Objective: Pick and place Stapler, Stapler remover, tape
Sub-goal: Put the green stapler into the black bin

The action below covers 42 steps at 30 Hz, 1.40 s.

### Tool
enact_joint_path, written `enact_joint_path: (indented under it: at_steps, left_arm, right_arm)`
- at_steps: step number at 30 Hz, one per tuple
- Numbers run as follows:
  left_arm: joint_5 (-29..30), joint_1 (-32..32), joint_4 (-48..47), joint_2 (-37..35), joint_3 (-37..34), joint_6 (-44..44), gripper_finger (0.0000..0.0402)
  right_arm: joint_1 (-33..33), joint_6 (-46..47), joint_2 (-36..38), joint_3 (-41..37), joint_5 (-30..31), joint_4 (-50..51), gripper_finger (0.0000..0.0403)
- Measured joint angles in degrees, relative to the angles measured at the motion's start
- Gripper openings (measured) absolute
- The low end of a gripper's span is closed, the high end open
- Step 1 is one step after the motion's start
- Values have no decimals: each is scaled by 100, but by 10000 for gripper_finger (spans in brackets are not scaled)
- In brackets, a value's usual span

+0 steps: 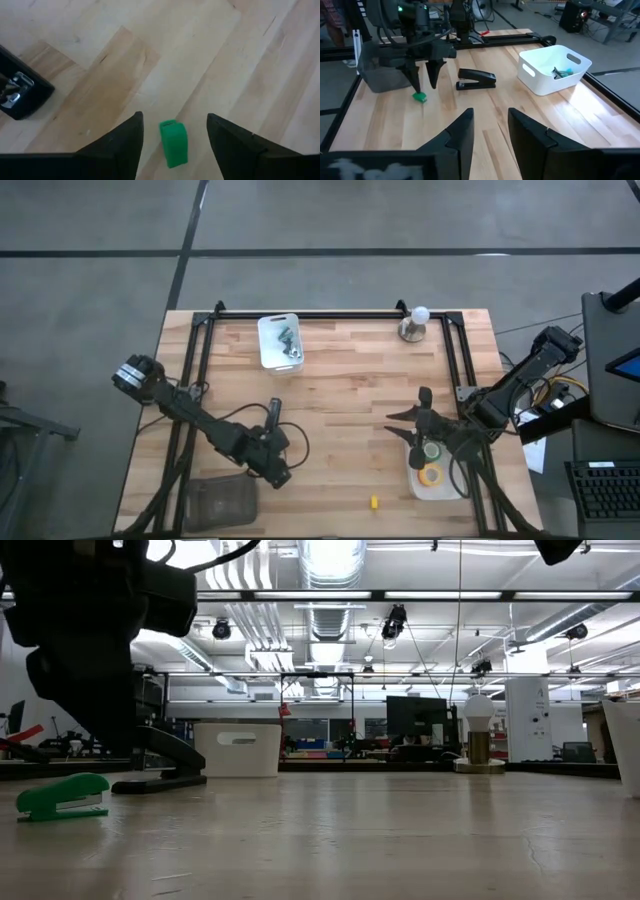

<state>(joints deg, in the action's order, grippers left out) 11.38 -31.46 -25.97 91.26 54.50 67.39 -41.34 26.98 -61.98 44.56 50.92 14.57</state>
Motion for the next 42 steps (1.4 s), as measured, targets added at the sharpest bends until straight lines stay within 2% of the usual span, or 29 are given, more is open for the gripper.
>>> enact_joint_path:
  at_steps: [12,18,25,30,42]
  left_arm:
    - [-517,53,-264,87,33,-305,218]
    - [-578,74,-293,418,290,-397,218]
    - [-660,72,-1212,889,780,-438,218]
    - [-710,94,-1266,1142,1023,-608,218]
    - [-856,105,-1495,1189,1080,-1097,216]
  right_arm:
    - [2,0,0,-44,-2,-9,95]
    - [4,0,0,-55,4,-15,85]
    - [4,0,2,-59,9,-22,75]
    - [4,0,2,-77,10,-20,70]
    - [0,0,2,-88,13,-22,76]
